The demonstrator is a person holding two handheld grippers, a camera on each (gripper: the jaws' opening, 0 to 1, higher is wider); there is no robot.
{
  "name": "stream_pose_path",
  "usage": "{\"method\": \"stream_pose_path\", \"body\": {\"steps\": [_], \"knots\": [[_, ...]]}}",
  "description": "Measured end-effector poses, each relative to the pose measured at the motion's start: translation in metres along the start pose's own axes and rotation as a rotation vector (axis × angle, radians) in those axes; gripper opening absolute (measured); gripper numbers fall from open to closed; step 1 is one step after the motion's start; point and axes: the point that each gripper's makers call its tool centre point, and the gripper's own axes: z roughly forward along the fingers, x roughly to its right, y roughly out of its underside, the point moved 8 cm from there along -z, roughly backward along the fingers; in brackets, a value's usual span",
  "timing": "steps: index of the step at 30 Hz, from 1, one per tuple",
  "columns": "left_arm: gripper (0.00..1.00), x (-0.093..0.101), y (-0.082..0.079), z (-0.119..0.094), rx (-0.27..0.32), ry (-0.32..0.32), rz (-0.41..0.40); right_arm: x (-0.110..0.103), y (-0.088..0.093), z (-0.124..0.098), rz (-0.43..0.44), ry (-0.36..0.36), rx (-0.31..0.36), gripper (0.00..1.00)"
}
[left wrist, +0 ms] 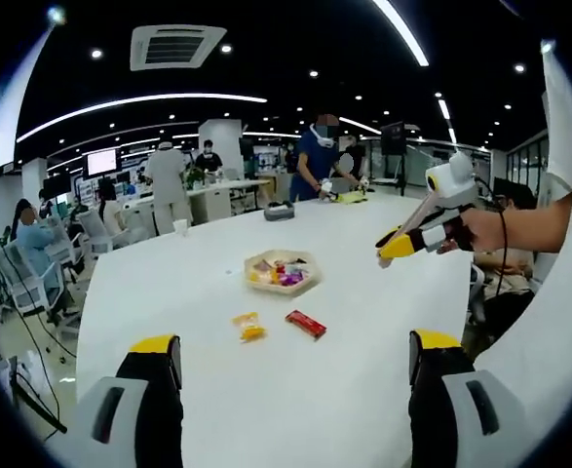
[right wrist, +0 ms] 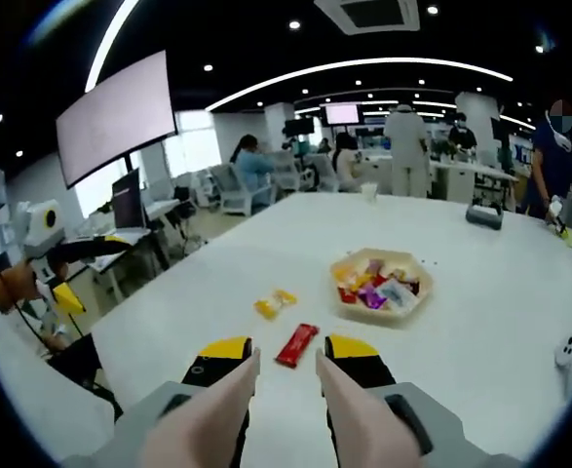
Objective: Place the target food into the container with the food tongs after gripping and lifting it, then release it inside without dropping or visibly crushing the food.
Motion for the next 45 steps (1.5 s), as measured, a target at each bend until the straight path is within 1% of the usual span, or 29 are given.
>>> {"method": "stream_pose_path", "body": {"steps": [1,2,5,7,9,12,13,14,15,16,18,23,25,26,27,28,29,32,33,34,35,37,38,39,40,41,42,43,45], "knots": [[0.97,0.002,0.002,0.0,0.01,0.003,-0.008,0.0,0.001,0.001,-0.025,0.02,-0.002,0.29],[0.97,0.004,0.002,0.0,0.018,0.007,-0.006,0.002,0.004,0.004,-0.011,0.017,-0.013,0.29],[0.97,0.006,0.005,0.003,0.0,0.023,0.002,0.003,0.007,0.007,0.004,0.027,-0.007,0.29],[0.97,0.006,0.004,0.003,-0.006,0.025,0.009,0.003,0.006,0.008,0.007,0.028,-0.014,0.29],[0.97,0.005,-0.001,0.0,0.007,0.027,0.012,0.005,0.004,0.009,0.005,0.026,-0.008,0.29],[0.97,0.001,-0.001,0.0,0.015,0.012,0.019,0.006,0.003,0.014,0.006,0.024,-0.013,0.29],[0.97,-0.002,0.001,-0.001,0.001,-0.007,-0.01,0.007,0.002,0.016,0.011,0.024,-0.026,0.29],[0.98,-0.001,0.001,-0.001,0.0,-0.009,-0.015,0.006,0.001,0.017,0.011,0.023,-0.024,0.29],[0.97,0.001,-0.001,-0.002,0.029,0.003,-0.009,0.005,-0.001,0.018,0.007,0.02,-0.012,0.29],[0.97,0.001,0.0,-0.002,0.025,0.006,-0.006,0.006,-0.002,0.021,0.004,0.026,-0.017,0.29],[0.97,0.004,0.003,-0.002,-0.002,0.009,0.011,0.005,-0.002,0.024,0.005,0.019,-0.019,0.29],[0.97,0.003,0.004,-0.009,0.008,0.006,0.006,0.002,-0.003,0.033,-0.012,0.003,-0.029,0.29],[0.97,0.001,0.005,-0.011,0.003,-0.006,0.012,0.002,-0.003,0.032,-0.009,-0.002,-0.032,0.29],[0.97,-0.002,0.006,-0.012,-0.004,-0.029,-0.004,0.002,-0.002,0.032,-0.006,-0.004,-0.05,0.29],[0.98,-0.002,0.004,-0.014,0.011,-0.031,-0.015,0.004,-0.002,0.032,-0.021,0.0,-0.046,0.29],[0.97,-0.001,0.002,-0.015,0.047,-0.025,-0.028,0.005,-0.002,0.033,-0.026,0.001,-0.05,0.29],[0.97,-0.002,0.003,-0.014,0.043,-0.022,-0.032,0.008,-0.001,0.036,-0.023,0.004,-0.061,0.29],[0.97,0.0,0.008,-0.011,0.016,-0.015,-0.019,0.009,-0.003,0.04,-0.018,0.007,-0.056,0.29],[0.99,0.0,0.007,-0.012,0.016,-0.012,-0.022,0.009,-0.003,0.04,-0.018,0.008,-0.056,0.29],[0.99,0.003,0.004,-0.013,0.028,0.003,-0.029,0.009,-0.005,0.042,-0.018,0.012,-0.053,0.29],[0.99,0.003,0.003,-0.013,0.03,0.002,-0.024,0.009,-0.006,0.043,-0.012,0.009,-0.051,0.29],[0.99,0.0,0.005,-0.013,0.023,-0.027,-0.001,0.01,-0.007,0.049,-0.008,0.008,-0.057,0.29],[0.99,-0.001,0.007,-0.013,0.009,-0.049,-0.013,0.01,-0.008,0.05,-0.009,0.006,-0.065,0.29],[0.99,-0.001,0.006,-0.014,0.013,-0.055,-0.026,0.008,-0.011,0.051,-0.02,0.001,-0.058,0.29],[0.99,0.001,0.004,-0.015,0.055,-0.047,-0.039,0.008,-0.012,0.052,-0.026,0.002,-0.049,0.29],[0.99,0.001,0.005,-0.014,0.062,-0.038,-0.047,0.009,-0.012,0.055,-0.026,0.002,-0.052,0.29],[0.99,0.002,0.008,-0.014,0.048,-0.032,-0.05,0.009,-0.012,0.057,-0.027,0.002,-0.054,0.29],[0.99,0.003,0.013,-0.013,0.016,-0.018,-0.037,0.009,-0.012,0.058,-0.029,0.003,-0.051,0.29],[0.99,0.004,0.015,-0.012,0.002,-0.019,-0.02,0.008,-0.012,0.059,-0.032,0.001,-0.052,0.29]]}}
